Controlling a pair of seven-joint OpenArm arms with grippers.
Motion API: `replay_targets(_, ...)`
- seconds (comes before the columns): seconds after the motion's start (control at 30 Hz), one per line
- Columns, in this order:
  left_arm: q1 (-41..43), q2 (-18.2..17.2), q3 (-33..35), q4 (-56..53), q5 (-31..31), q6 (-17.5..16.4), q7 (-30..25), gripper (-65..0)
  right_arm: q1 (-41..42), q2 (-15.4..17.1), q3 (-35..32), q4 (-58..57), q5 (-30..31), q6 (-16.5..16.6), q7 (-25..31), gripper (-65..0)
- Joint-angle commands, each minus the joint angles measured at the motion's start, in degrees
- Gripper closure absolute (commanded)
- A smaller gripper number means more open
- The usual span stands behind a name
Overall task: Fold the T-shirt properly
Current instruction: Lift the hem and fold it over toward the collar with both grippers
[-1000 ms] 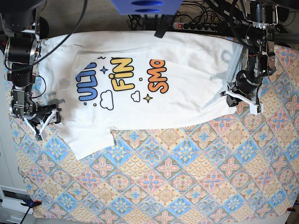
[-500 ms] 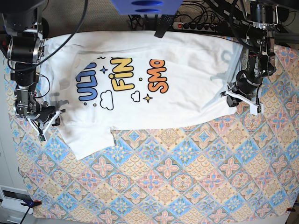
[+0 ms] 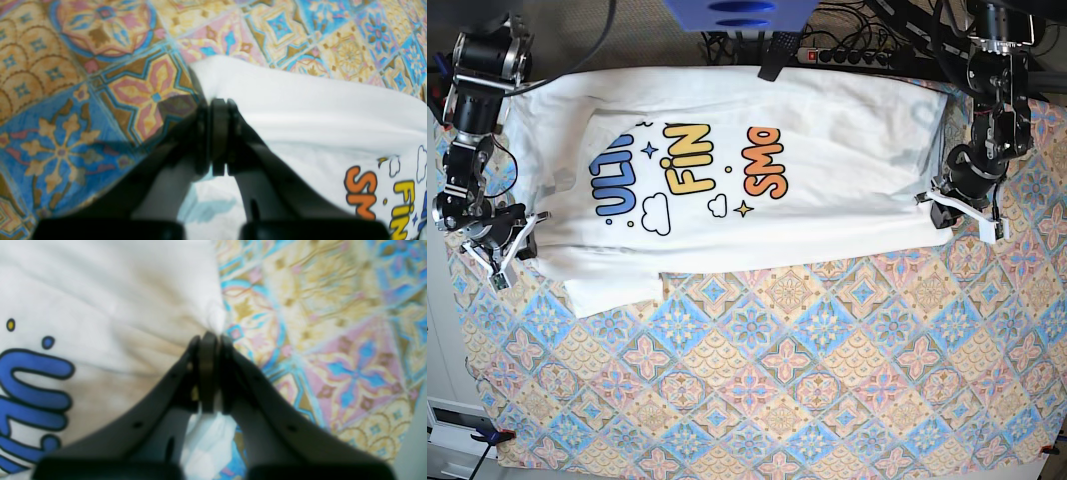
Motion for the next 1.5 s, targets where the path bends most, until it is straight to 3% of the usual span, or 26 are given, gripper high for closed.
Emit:
replay_targets(0.0, 0.14, -0.79, -0.26, 2.57, -0.41, -0.69, -1.19, 0.0, -0.71, 1.10, 0.91, 2.70, 0.54, 0.34, 0.24, -0.4)
replay_targets(0.3, 6.82, -0.88, -5.00, 6.70, -0.41, -0.78, -1.19, 0.0, -12.49, 1.01, 2.05, 17.20, 0.71, 0.34, -0.64, -0.3)
replay_targets(0.5, 10.16, -1.32, -7.29, 6.70, -0.32, -0.78, -1.19, 0.0, -18.99, 0.04, 7.94, 22.13, 0.71, 0.34, -0.81, -0.3)
replay_targets(0.7, 12.54, -2.64, -7.20, 6.70, -0.32, -0.78, -1.19, 0.0, -24.00, -0.40, 8.47, 25.29, 2.65, 0.34, -0.73, -0.3)
replay_targets(0.8, 13.33, -2.64, -7.02, 6.43, 0.12, -0.78, -1.10, 0.0, -24.53, -0.66, 8.29, 26.08, 5.99, 0.34, -0.81, -0.3)
replay_targets(1.1, 13.86, -0.53, -2.98, 2.74, 8.65, -0.78, -1.19, 0.0, -25.76, -1.89, 7.94, 25.20, 6.08, 0.34, -0.90, -0.2)
replay_targets(1.4, 13.42, -0.62, -0.26, -1.13, 9.44, -0.78, -1.19, 0.0, -25.85, -1.98, 7.94, 22.57, 5.99, 0.34, -0.90, -0.9)
replay_targets(1.47, 12.98, -0.70, -0.26, -1.13, 9.44, -0.78, -1.10, -3.9, -26.20, -1.98, 7.94, 22.57, 5.99, 0.34, -0.90, -3.4)
